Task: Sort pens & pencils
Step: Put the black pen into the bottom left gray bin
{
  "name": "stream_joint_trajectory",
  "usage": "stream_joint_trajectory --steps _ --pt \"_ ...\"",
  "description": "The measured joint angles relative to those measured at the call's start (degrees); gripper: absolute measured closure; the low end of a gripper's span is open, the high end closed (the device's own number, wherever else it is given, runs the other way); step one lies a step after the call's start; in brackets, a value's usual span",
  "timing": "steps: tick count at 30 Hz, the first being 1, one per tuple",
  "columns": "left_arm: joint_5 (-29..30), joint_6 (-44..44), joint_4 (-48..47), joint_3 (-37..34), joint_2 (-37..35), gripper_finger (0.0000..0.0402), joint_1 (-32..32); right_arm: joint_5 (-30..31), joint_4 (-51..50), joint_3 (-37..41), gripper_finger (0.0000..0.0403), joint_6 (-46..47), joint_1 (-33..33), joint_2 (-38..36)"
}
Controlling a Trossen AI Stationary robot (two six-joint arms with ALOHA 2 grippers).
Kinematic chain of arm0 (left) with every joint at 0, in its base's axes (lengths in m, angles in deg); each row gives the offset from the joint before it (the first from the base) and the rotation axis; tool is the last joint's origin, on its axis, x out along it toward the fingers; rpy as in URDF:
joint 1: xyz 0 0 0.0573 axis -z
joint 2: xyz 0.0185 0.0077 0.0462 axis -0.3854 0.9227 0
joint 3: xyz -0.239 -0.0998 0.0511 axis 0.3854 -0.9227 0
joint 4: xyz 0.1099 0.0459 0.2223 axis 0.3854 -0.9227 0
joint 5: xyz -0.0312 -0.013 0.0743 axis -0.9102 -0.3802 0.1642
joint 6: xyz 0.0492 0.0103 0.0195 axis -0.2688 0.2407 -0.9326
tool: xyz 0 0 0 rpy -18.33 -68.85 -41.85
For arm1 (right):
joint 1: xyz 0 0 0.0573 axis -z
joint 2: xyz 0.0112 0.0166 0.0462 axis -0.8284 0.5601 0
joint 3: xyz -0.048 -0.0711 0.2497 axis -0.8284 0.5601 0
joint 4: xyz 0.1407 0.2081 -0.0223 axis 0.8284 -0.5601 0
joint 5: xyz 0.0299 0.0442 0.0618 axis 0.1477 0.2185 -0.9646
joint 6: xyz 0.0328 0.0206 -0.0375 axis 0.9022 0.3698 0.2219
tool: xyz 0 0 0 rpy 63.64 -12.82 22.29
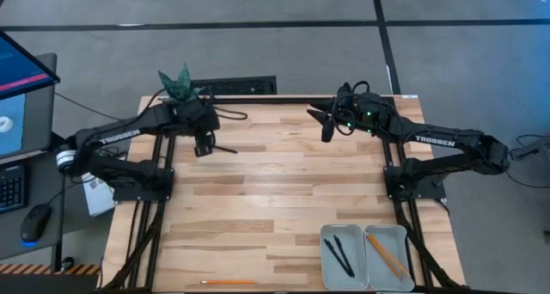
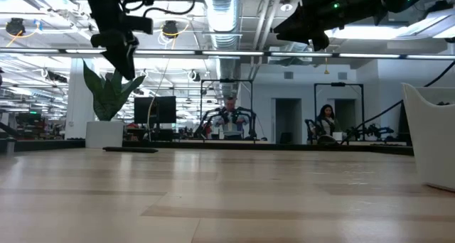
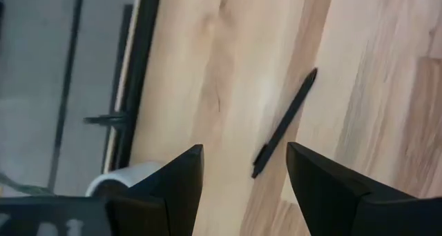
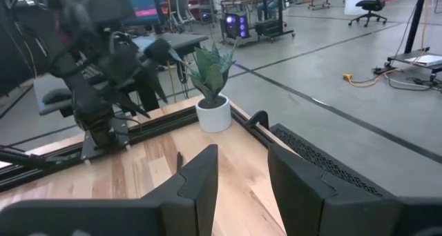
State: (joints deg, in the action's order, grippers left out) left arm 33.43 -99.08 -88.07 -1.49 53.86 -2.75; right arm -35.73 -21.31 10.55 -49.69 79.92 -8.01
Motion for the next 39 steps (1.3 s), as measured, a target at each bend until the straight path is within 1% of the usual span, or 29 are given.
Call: stream_joint_trajectory --steps 3,5,9,14,18,23,31,34,37,39 --pt "-3.7 -2.2 0.0 0.0 1.3 0.0203 -2.3 0.0 -0.2 0.0 0.0252 0.0 0.0 0.0" --pt "-5.2 -4.4 -0.1 0.0 2.2 0.0203 -3.6 0.0 -0.2 0.0 0.0252 0.0 0.0 0.0" --pt "-6.7 -8.4 -0.3 0.0 4.0 0.0203 -5.4 0.1 -0.2 0.0 0.0255 0.0 0.0 0.0" --pt "-6.7 -18.3 -1.2 0.0 6.9 0.0203 -6.2 0.0 -0.3 0.0 0.0252 0.0 0.0 0.0" --pt "-8.2 -21.5 -1.1 0.0 9.9 0.0203 -6.2 0.0 -0.3 0.0 0.0253 0.0 0.0 0.0" --pt "-11.8 -23.4 -1.1 0.0 14.1 0.0203 -6.2 0.0 -0.3 0.0 0.0254 0.0 0.0 0.0" --pt "-12.2 -24.3 -1.0 0.0 21.8 0.0203 -6.8 0.0 -0.3 0.0 0.0255 0.0 0.0 0.0" --pt "-12.5 -24.4 -1.0 0.0 24.4 0.0203 -8.1 0.0 -0.3 0.0 0.0254 0.0 0.0 0.0" --pt "-15.1 -22.8 -0.9 0.0 26.7 0.0203 -10.0 0.0 -0.4 0.0 0.0252 0.0 0.0 0.0" --pt "-15.7 -22.6 -0.5 -0.1 27.9 0.0203 -11.3 0.0 -0.4 0.0 0.0252 0.0 0.0 0.0"
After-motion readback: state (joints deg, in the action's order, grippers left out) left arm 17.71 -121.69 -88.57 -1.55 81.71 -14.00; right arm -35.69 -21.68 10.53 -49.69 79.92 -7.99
